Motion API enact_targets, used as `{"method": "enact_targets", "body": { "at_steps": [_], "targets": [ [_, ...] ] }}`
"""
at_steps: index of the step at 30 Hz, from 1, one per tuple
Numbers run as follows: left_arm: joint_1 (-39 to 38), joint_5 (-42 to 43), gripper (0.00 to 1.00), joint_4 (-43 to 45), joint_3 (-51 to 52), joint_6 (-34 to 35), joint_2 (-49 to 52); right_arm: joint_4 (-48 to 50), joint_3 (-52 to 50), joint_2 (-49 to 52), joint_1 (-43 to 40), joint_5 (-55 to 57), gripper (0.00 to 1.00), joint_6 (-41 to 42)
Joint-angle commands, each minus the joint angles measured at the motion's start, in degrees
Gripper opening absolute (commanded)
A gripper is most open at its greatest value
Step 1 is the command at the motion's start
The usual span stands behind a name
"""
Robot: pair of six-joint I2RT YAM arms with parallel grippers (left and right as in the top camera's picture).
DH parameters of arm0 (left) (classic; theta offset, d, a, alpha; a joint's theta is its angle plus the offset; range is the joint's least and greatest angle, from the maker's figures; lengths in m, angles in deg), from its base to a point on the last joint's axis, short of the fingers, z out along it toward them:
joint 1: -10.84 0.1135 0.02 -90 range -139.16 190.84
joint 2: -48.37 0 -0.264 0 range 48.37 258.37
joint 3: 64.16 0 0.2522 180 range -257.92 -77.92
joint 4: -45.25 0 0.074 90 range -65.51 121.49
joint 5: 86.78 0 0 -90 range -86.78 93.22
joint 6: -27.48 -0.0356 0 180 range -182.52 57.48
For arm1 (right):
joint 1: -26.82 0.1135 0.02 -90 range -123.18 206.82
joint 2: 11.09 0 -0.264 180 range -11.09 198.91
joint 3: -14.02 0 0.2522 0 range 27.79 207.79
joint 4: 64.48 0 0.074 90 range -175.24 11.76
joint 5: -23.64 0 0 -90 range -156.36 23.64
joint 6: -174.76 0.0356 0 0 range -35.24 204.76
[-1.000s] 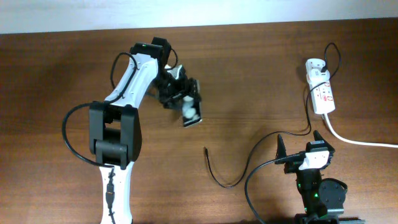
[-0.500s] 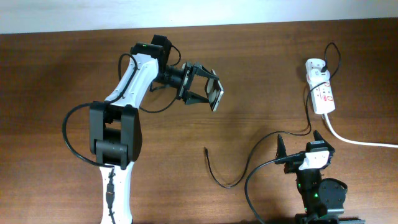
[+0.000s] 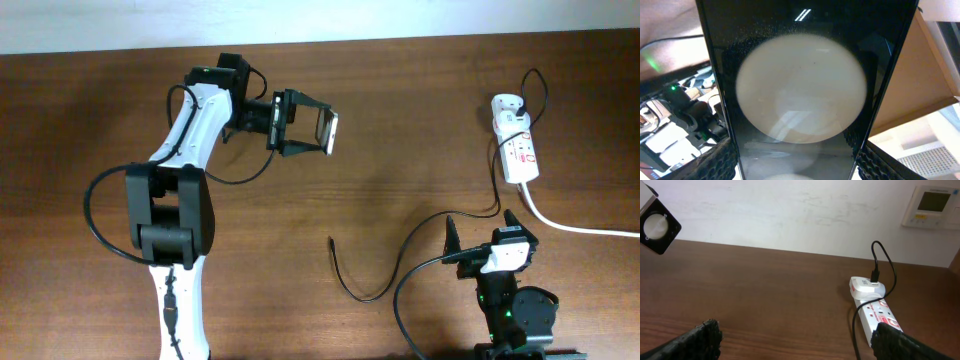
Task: Plug charger to phone and switch on socket
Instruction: 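Lift the phone with the left gripper and tilt it upright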
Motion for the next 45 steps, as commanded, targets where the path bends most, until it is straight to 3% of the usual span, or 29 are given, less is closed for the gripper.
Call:
{"method": "enact_targets", "body": {
  "at_steps": [1,31,37,45],
  "targets": [
    [0.63,4.17,0.00,0.02,-1.64,0.98,0.31,-0.37,-0.31,-0.37,0.57,0.70,0.99,0.02],
    [0.83,4.09,0.00,0.04,-1.64,0.61,0.31,-0.37,-0.31,-0.37,0.57,0.70,0.99,0.02],
    [0.83,3.54,0.00,0.04,-1.64,-7.63,0.31,-0.39,-0.31,-0.37,0.57,0.70,0.99,0.04],
    [0.83,-1.09,0.00,0.07,-1.64,-10.14,0.31,-0.39,-0.31,-0.37,0.57,0.70,0.99,0.02]
  ]
}}
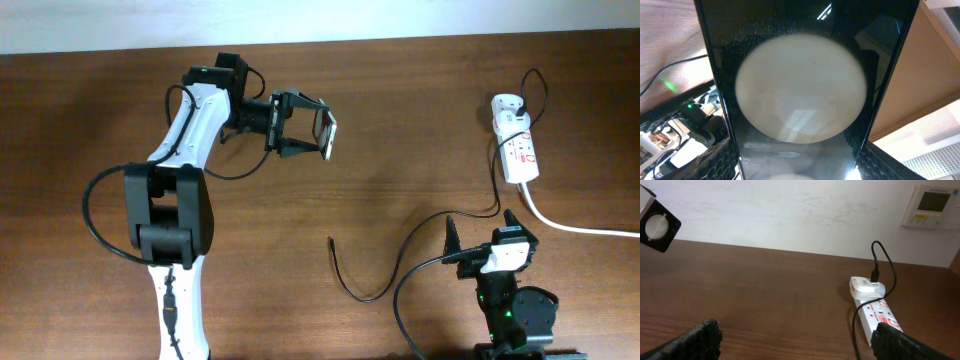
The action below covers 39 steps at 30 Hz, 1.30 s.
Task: Plug charger to phone and switch on socket
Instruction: 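Lift the phone with the left gripper and tilt it upright, then move the right gripper toward the phone held by the left gripper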
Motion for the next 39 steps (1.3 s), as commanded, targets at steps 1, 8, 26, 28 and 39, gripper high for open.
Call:
{"method": "enact_targets", "body": {
  "at_steps": [1,8,26,28,39],
  "targets": [
    [0.39,1.05,0.00,-0.04,-1.64,-2.54,0.31,-0.37,-0.31,-0.37,0.57,0.70,0.99,0.09],
    [0.35,1.07,0.00,-0.07,-1.64,-2.54,0.31,0.13,-0.31,-0.37,0.57,0.90,0.98,0.85],
    [0.35,1.05,0.00,-0.07,-1.64,-2.71,0.31,-36.96,53.40,51.01,0.57,-27.85,0.99,7.39],
    [0.35,1.05,0.00,-0.07,-1.64,-2.71,0.31,-37.79,57.05,58.05,0.57,-36.85,0.99,7.43],
    [-0.09,-15.54,0.00,-1.84,-1.64,0.79,0.31,-36.06,57.02,79.41,0.63,-46.47,0.99,8.07]
  ]
}}
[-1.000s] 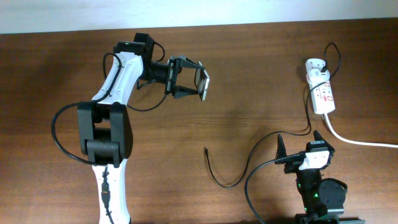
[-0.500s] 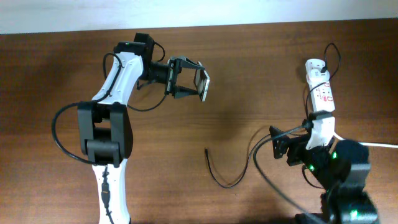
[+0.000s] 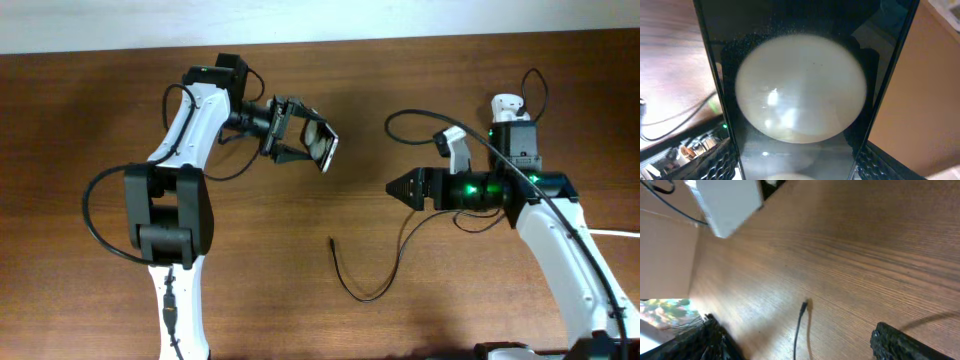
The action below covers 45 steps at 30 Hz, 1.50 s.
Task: Plug charger to phone and switch on socket
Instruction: 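Move the right gripper toward the phone held by the left gripper, then close the right gripper on the phone's edge beside the left gripper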
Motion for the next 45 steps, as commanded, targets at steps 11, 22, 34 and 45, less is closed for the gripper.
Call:
{"method": "enact_targets", "body": {
  "at_steps": [11,22,34,45],
  "targets": [
    [-7.80,-7.89,0.00,4.72,-1.42,15.87,0.28,5.35,0.81,0.09,0.42,-4.44,0.99,11.52],
    [-12.46,-12.11,0.00,7.06,-1.42,24.37,0.28,8.70,0.81,0.11,8.98,12.83,1.00,22.69],
    [-16.06,-10.93,0.00,7.32,-1.42,26.80,0.28,10.38,0.70,0.22,10.95,22.38,1.00,29.81],
    [-18.88,-7.02,0.00,8.37,-1.42,29.79,0.28,11.32,0.70,0.50,14.69,30.75,1.00,33.64]
  ]
}}
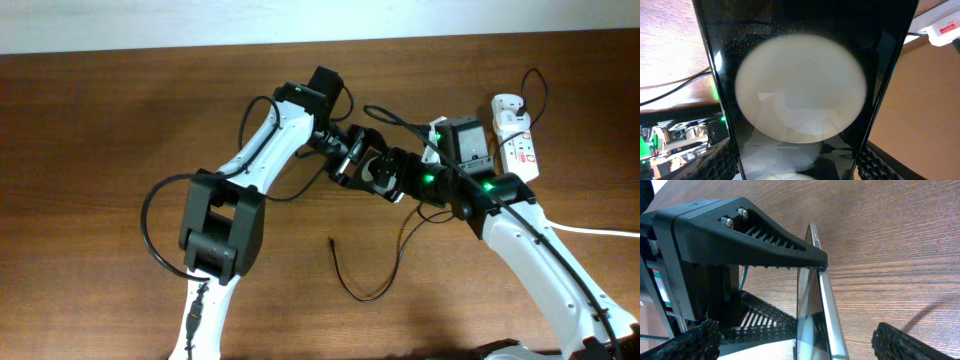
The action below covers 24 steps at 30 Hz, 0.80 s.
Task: Plug charger to phone and switch on socket
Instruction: 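Close the right gripper on the phone's edge beside the left gripper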
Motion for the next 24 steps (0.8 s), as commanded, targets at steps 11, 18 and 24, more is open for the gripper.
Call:
{"method": "enact_targets", "body": {
  "at_steps": [11,18,24],
  "targets": [
    [-0.28,2.67,0.00,1.77,-1.42,1.18,0.31,0.11,0.70,3.76,0.37,2.16,0.69,4.68],
    [-1.07,0.31,0.00,1.79,-1.42,1.18,0.31,0.02,0.70,3.76,0.37,2.12,0.46,4.68],
    [-1.07,0.79,0.00,1.79,-1.42,1.20,0.31,-0.17,0.70,3.76,0.37,2.14,0.39,4.68]
  ]
}}
